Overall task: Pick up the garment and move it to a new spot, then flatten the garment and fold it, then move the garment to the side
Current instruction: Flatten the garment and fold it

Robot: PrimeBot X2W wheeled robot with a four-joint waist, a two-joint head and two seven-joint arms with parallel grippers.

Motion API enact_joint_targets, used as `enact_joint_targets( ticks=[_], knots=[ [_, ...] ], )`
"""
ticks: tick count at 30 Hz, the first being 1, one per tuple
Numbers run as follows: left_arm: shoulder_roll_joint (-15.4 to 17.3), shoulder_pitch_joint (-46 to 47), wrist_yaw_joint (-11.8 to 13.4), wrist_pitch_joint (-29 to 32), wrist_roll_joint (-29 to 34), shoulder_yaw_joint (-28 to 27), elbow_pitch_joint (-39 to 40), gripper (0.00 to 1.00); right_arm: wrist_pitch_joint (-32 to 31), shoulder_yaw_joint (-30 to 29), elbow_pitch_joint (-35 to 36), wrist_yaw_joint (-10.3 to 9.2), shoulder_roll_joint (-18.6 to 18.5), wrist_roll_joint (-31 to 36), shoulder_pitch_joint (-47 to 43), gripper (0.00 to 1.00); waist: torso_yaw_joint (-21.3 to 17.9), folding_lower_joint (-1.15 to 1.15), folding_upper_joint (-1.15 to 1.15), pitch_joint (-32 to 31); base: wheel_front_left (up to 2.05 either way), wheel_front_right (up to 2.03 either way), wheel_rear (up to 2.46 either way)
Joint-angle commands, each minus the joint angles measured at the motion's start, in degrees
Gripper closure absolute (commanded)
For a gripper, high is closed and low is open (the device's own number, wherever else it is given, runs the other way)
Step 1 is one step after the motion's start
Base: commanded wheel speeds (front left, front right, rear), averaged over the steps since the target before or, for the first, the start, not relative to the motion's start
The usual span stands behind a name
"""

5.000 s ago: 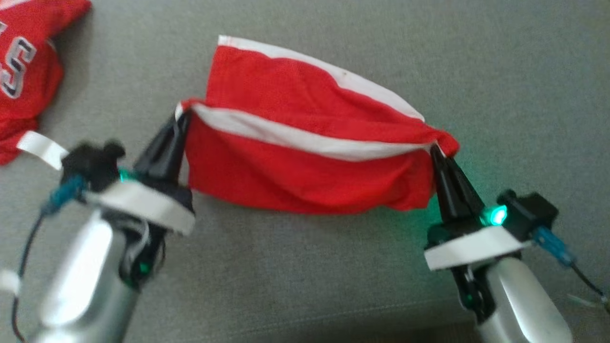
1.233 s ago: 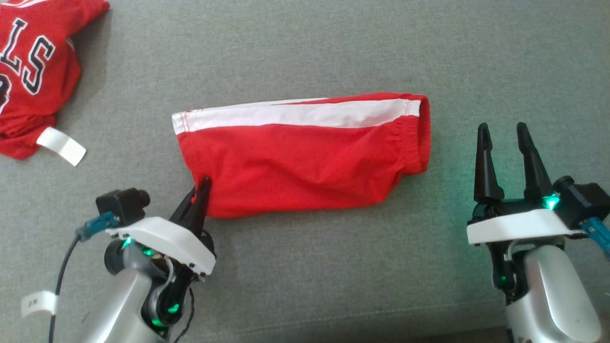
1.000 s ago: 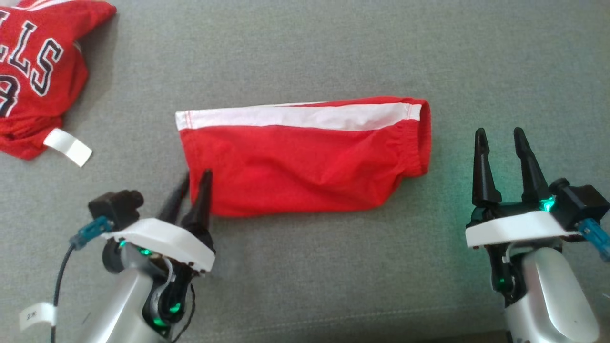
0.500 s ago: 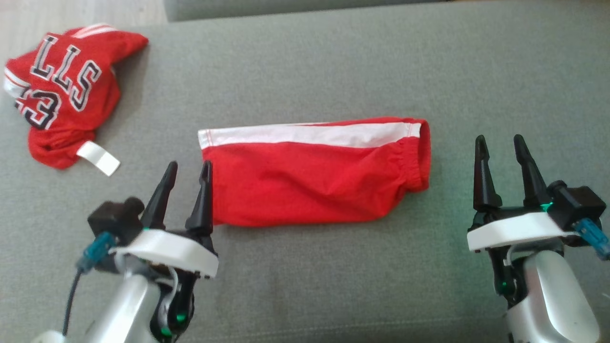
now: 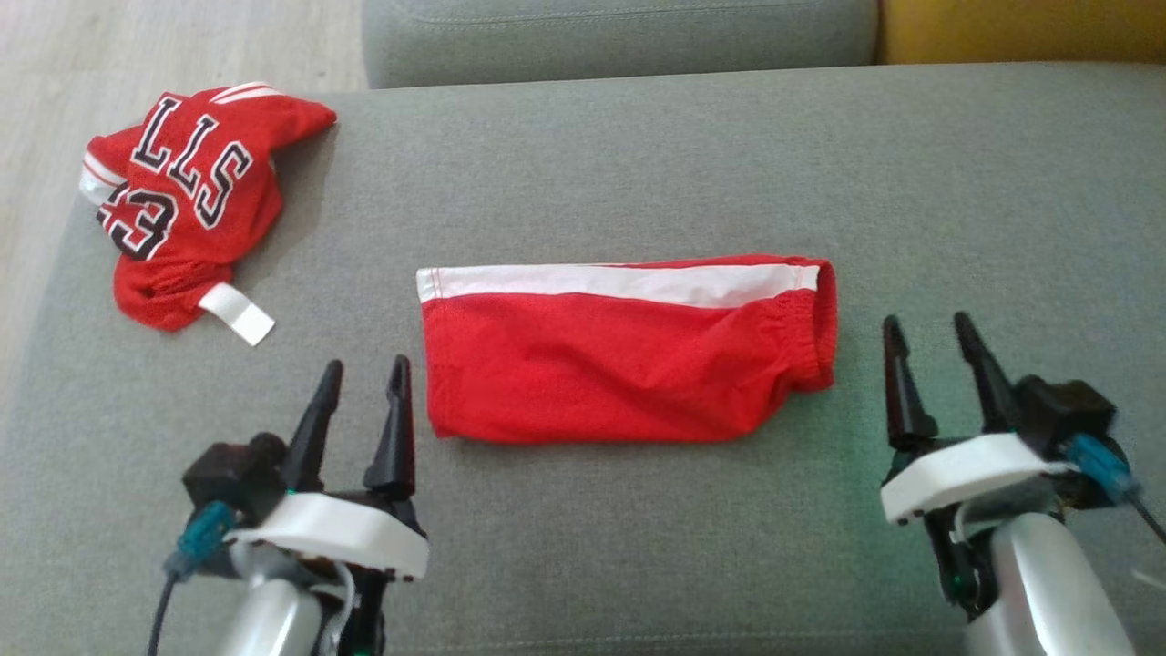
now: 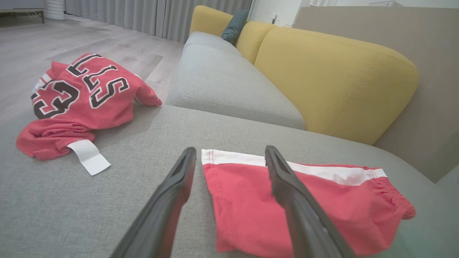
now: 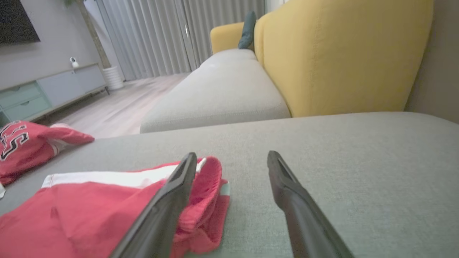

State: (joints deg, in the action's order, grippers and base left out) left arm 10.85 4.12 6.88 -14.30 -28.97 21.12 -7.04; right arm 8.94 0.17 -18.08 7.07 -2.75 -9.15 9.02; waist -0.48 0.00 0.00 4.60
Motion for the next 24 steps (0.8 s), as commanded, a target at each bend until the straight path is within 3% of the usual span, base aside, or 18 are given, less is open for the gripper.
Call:
enact_joint_targets(
  ticks=[1,15,24],
  knots=[
    [-0.5,1.5,-0.8,-0.7,0.8,-2.6,2.1,0.0,-2.3,2.0,0.6,0.42,-0.1,1.3,3.6,0.0,0.6,0.0,0.0,0.1,0.0,0.0,0.0],
    [-5.2,1.5,-4.4,-0.7,2.9,-4.8,0.4,0.0,-19.3,0.9,-10.7,0.42,-0.8,4.6,12.2,0.0,5.1,0.0,0.0,0.9,0.0,0.0,0.0],
    [-7.0,1.8,-6.1,-0.7,4.3,-6.7,-0.4,0.0,-26.4,-1.8,-17.2,0.42,-1.4,1.7,15.5,0.0,7.0,0.0,0.0,2.5,0.0,0.0,0.0]
  ],
)
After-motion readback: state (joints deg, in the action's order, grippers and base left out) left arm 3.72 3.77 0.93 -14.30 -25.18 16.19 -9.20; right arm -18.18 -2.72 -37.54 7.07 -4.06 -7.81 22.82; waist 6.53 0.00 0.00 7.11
